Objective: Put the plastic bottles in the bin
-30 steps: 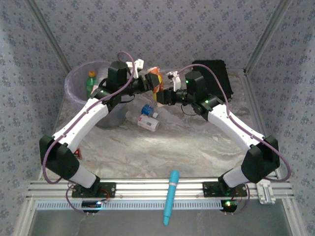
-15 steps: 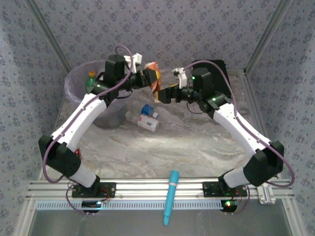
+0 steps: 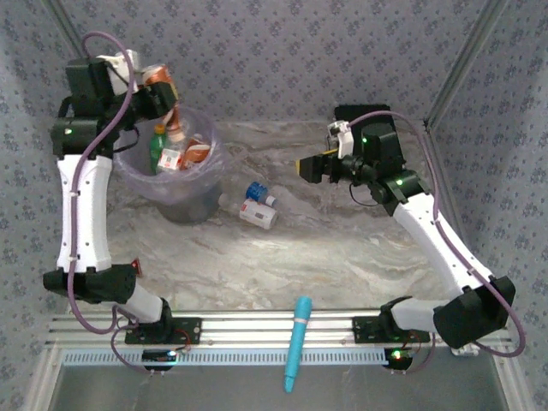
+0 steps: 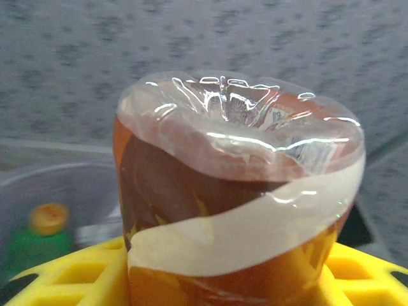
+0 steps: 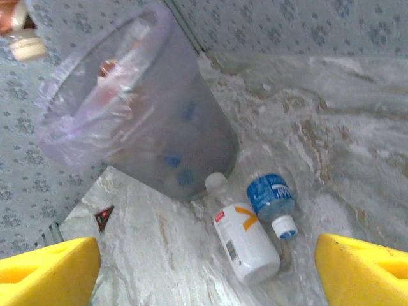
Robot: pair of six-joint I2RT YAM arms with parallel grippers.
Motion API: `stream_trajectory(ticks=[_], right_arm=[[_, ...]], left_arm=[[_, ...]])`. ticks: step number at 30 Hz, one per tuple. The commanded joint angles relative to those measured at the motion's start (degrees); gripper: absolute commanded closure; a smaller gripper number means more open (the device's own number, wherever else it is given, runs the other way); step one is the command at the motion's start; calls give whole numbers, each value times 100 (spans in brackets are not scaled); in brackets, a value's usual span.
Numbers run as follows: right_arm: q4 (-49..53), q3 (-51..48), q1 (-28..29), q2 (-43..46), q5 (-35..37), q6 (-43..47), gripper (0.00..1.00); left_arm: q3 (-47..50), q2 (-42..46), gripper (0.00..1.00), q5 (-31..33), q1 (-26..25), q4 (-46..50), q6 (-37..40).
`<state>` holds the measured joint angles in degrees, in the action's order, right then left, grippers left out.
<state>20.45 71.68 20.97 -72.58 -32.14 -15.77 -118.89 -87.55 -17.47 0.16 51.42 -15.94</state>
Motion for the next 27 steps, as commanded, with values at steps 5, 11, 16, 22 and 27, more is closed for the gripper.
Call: stream_trajectory(ticks=[5,11,16,22,27], right_arm=[[489,-121,-50,141,164,229,11],[503,-517,-75,303,302,235,11],[467,-628,-97,323,284,230,11],[378,-698,-161,302,190,185,11],[220,-774,-191,332,326,97,7]], left_arm=[[142,-193,67,1224,711,699,834],[342,-616,71,1353,726,589,1244],[571,-902,71,1378,725,526,1475],[685,-1198,64,934,718,720,1643],[683,-1197,35,910,714,715,1579]])
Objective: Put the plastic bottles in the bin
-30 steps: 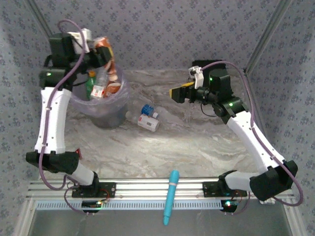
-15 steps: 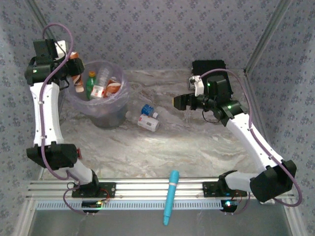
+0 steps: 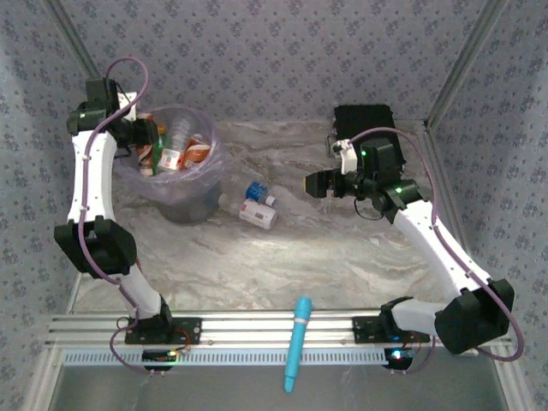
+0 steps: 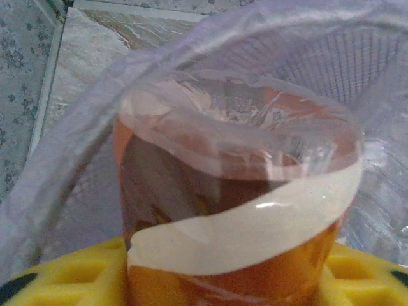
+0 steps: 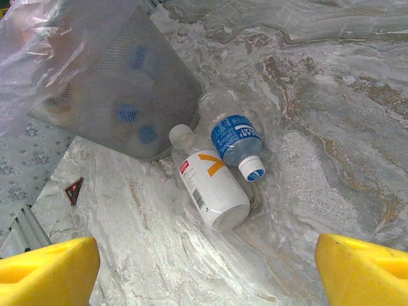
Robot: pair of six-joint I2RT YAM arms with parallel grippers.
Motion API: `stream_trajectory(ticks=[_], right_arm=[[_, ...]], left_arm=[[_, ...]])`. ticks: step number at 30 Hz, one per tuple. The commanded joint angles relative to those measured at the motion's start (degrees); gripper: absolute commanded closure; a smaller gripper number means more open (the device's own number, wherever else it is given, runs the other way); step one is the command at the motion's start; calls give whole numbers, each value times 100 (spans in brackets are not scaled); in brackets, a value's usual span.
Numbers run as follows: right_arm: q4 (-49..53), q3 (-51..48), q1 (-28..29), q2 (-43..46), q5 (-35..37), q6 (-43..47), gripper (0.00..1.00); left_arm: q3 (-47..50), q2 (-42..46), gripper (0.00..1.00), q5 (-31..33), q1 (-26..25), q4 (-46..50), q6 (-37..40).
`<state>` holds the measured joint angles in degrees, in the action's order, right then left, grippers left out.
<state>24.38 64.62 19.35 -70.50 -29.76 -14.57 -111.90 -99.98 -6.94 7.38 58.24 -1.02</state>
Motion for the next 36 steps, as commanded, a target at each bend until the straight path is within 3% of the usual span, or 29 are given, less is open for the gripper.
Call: stream_trajectory(ticks=[1,3,7,13,24,32,36], right_arm=[[-292,-147,-16,212,264,-44,1],[-669,-452,-15,508,574,-136,0],[-1173,-987,-24,992,1307,-548,0],[-1064,-990,-73,941,879,-354,4],[-812,-671,208,422,960,-169,9],[-225,-18,747,-472,1922,333,13],[138,643,1066,-1347,2106,695,23]], left_arm=[[-16,62,31,-143,-1,6,64],[-63,97,26,-150,-8,-28,-1],[-122,128,26,-168,-6,-101,-98],[-16,60,43,-312,-2,-234,-294],[1531,647,53,-438,-7,-983,-707],[1154,628,51,-516,-8,-844,-699],[801,670,41,-612,-5,-668,-689]])
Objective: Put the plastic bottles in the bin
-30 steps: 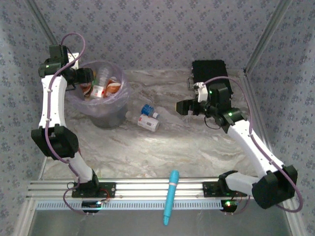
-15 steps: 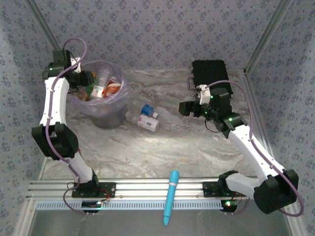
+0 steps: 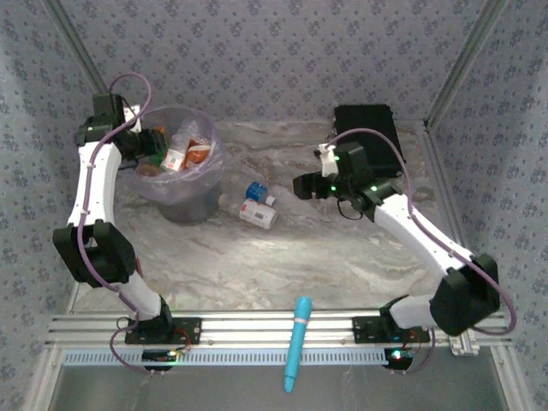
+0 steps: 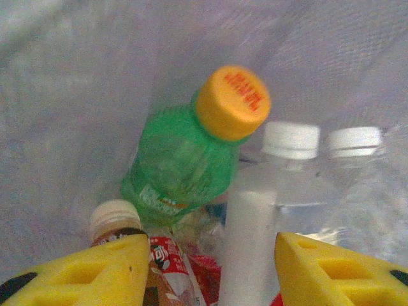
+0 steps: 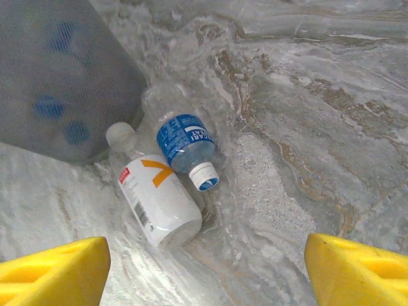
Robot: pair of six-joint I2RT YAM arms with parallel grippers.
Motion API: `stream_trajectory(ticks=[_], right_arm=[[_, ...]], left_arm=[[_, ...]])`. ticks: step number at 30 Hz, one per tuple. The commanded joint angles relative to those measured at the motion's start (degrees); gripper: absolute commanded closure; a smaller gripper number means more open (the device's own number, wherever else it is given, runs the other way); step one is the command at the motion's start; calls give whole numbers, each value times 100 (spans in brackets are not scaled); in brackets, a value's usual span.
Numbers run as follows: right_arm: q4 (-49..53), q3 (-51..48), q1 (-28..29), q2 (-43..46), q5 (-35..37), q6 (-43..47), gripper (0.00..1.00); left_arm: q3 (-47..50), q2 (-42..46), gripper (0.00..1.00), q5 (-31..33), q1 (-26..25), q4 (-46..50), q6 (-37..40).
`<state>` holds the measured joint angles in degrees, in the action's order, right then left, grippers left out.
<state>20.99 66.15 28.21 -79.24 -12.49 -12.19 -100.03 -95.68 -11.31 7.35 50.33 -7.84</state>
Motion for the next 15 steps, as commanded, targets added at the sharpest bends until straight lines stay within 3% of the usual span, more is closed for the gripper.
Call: stream_trajectory(ticks=[1,8,15], right_arm=[[562,638,252,-683,379,553,25],[457,1583,659,-2262,704,874,22],[488,2543,846,-3507,827,806,20]], left_arm=[[-427,270,39,-203,-2,127,-16],[-331,601,24,-351,-207,-175,-60],[132,1414,19,-2,-801,-314,-362]])
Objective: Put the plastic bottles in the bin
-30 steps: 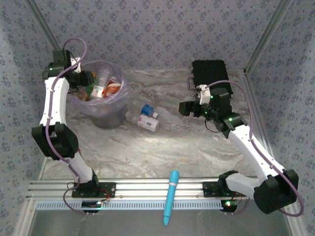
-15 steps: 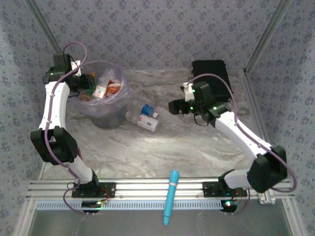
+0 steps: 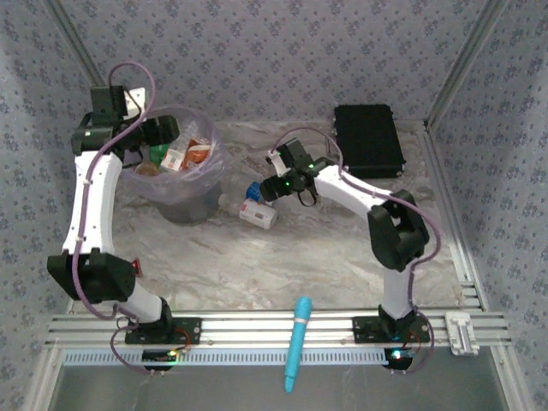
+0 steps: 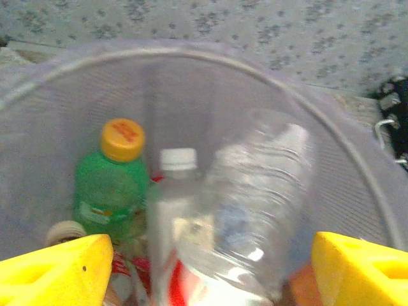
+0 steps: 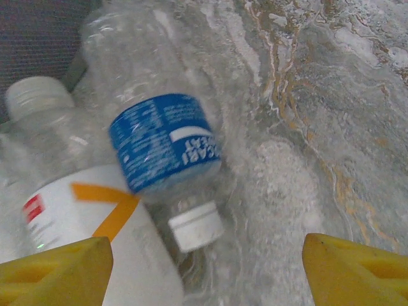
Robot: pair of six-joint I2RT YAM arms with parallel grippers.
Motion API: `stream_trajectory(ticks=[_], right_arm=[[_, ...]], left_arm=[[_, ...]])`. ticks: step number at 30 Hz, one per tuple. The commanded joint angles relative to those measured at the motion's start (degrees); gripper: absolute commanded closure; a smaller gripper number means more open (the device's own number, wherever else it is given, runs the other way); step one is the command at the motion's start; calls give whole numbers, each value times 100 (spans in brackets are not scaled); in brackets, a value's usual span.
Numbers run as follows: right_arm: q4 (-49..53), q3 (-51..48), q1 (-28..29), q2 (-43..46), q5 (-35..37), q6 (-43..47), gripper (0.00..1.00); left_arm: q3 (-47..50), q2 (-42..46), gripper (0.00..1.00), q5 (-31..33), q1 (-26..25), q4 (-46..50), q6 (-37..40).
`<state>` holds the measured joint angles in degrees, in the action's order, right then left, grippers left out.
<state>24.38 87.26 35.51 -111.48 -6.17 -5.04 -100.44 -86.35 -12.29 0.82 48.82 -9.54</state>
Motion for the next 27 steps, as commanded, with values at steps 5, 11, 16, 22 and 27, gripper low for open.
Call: stream_trajectory(ticks=[5,11,16,22,27], right_arm=[[292,882,233,-840,151,108,19],[316,1219,138,-1361,-132,-149,20],[324,1388,123,-1687,-329,-286,20],[266,1363,10,-1842,-493,-492,24],[175,1258,-60,-1790,-560,-568,29]], left_arm=[[646,1075,18,-80,-488,-371,-393],[696,1282,18,-333,-583,-397,-482],[766,1316,18,-377,-603,-434,-514],[903,1335,18,-447,-603,-518,-570],[964,1331,18,-564,-604,-617,-670]])
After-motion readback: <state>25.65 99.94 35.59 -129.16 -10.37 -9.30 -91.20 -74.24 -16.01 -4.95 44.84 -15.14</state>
